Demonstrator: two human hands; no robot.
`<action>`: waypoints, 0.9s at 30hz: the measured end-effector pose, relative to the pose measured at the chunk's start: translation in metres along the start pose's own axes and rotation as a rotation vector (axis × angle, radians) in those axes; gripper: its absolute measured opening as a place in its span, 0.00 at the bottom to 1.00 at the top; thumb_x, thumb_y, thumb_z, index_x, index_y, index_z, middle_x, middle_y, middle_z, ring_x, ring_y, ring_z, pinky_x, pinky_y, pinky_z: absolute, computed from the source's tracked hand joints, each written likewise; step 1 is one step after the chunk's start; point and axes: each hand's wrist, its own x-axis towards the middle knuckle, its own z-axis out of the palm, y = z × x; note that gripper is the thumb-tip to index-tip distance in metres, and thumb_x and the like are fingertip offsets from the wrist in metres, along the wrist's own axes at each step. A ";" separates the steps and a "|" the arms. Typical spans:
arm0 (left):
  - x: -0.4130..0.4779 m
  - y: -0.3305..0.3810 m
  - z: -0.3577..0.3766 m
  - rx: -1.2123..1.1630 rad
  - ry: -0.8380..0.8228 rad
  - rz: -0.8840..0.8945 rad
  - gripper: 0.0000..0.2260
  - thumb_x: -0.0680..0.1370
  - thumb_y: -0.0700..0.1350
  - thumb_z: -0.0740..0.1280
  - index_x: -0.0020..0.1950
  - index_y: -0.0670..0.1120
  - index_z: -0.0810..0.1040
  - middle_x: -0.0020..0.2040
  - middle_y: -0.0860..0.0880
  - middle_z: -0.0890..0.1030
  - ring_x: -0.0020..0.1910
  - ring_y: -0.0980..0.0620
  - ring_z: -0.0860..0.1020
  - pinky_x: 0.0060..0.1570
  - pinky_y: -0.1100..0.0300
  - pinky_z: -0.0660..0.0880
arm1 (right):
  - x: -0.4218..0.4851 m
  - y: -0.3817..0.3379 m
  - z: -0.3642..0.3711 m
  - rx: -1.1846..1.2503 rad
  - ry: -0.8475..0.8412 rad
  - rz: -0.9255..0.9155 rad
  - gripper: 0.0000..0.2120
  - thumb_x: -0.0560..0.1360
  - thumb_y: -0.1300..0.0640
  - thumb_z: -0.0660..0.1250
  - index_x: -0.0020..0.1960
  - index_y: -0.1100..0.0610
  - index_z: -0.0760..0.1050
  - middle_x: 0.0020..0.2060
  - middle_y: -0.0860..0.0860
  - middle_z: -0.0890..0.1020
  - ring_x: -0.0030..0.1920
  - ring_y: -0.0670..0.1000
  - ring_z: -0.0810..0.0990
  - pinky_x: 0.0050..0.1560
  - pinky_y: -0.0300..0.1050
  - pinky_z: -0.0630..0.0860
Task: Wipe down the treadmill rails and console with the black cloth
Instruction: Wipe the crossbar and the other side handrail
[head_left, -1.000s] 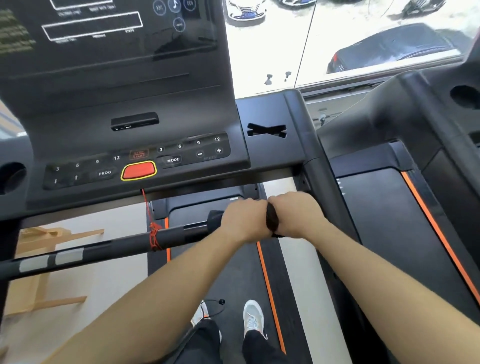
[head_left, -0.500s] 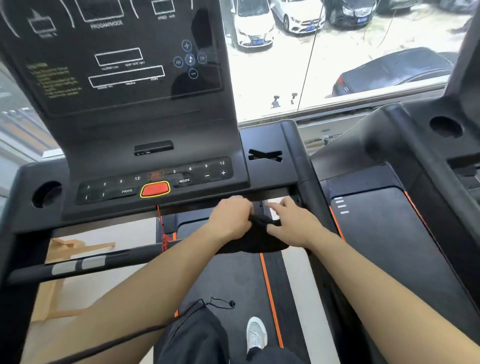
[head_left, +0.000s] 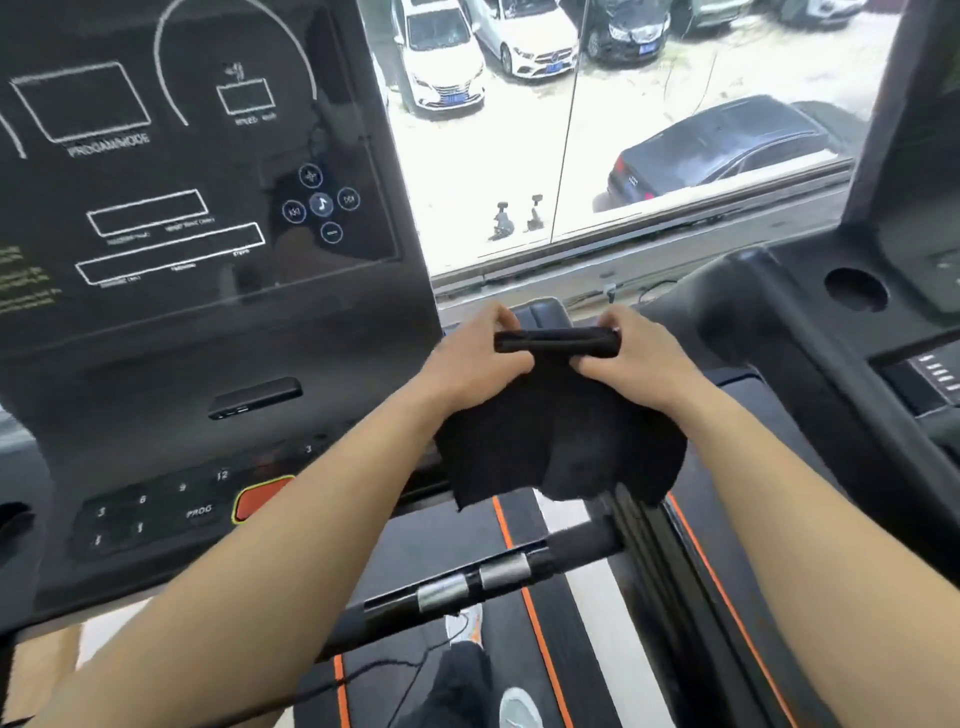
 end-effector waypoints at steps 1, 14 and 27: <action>0.012 0.000 0.002 0.204 0.102 0.002 0.14 0.74 0.50 0.68 0.58 0.55 0.71 0.58 0.51 0.75 0.56 0.48 0.75 0.52 0.54 0.73 | 0.013 0.000 0.001 -0.105 0.034 0.020 0.19 0.72 0.45 0.72 0.59 0.50 0.72 0.52 0.50 0.80 0.52 0.54 0.78 0.49 0.50 0.76; 0.105 -0.041 0.099 0.534 0.276 0.056 0.25 0.85 0.53 0.47 0.80 0.46 0.58 0.81 0.46 0.56 0.80 0.47 0.54 0.76 0.49 0.52 | 0.099 0.021 0.092 -0.006 0.059 0.198 0.26 0.83 0.44 0.51 0.78 0.52 0.55 0.67 0.62 0.73 0.61 0.67 0.75 0.58 0.58 0.71; 0.112 -0.046 0.088 0.553 0.292 0.079 0.24 0.82 0.56 0.50 0.75 0.48 0.67 0.71 0.48 0.73 0.69 0.44 0.69 0.70 0.47 0.62 | 0.093 0.018 0.094 -0.099 0.114 0.170 0.25 0.84 0.45 0.50 0.79 0.49 0.54 0.68 0.59 0.73 0.61 0.65 0.76 0.57 0.58 0.71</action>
